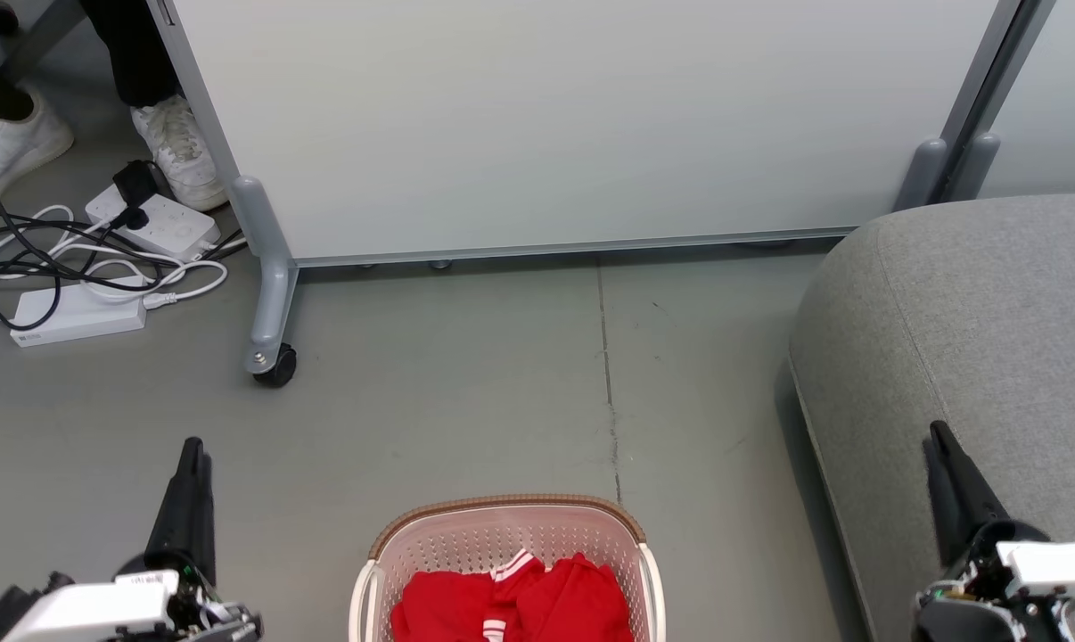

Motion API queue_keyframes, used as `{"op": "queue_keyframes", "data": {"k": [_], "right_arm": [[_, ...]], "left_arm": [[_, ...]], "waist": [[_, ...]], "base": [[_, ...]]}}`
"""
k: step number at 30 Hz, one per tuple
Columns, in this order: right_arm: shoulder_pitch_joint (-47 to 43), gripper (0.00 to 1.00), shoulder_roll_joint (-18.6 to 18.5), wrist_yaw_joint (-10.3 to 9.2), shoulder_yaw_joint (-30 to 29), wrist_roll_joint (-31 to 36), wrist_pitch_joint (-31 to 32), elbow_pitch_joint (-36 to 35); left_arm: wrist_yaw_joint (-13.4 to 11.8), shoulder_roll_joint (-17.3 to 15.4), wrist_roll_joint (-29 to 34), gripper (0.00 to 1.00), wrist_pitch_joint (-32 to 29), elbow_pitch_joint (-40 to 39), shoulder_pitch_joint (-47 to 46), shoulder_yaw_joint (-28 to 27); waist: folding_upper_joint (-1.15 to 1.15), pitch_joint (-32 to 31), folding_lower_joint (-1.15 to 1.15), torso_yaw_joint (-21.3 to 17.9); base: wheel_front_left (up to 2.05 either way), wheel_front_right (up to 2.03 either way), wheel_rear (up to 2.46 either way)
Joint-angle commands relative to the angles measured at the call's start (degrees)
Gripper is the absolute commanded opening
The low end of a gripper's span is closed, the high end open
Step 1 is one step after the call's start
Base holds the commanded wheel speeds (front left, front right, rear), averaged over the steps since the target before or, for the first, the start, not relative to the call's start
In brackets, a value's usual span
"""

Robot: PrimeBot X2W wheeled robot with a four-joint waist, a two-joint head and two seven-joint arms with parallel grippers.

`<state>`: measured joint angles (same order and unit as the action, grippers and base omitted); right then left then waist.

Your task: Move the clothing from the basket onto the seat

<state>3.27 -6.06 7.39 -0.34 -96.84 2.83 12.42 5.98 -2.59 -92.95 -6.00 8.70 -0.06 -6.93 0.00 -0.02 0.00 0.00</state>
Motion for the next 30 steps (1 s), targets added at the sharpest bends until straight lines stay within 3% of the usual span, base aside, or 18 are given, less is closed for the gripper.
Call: {"op": "queue_keyframes", "data": {"k": [1,18,30], "right_arm": [[0.02,1.0,-0.02,0.0,0.0,0.08,-0.08,-0.07],[-1.39,1.0,0.76,-0.08,-0.81,6.44,-3.64,-1.04],[-0.15,1.0,0.81,-0.03,-2.65,18.71,-6.08,-2.6]], "left_arm": [[0.01,0.0,0.03,1.0,0.09,-0.01,-0.05,0.05],[0.32,0.18,3.27,1.0,4.27,0.51,0.55,0.94],[0.57,0.05,8.26,1.0,7.11,0.15,-0.11,-0.02]], "waist": [[0.0,0.01,0.0,0.0],[0.0,-0.19,0.0,-0.24],[0.0,-0.41,0.0,-0.3]], "base": [[0.0,0.0,0.0],[0.0,0.0,0.0],[0.0,0.0,0.0]]}}
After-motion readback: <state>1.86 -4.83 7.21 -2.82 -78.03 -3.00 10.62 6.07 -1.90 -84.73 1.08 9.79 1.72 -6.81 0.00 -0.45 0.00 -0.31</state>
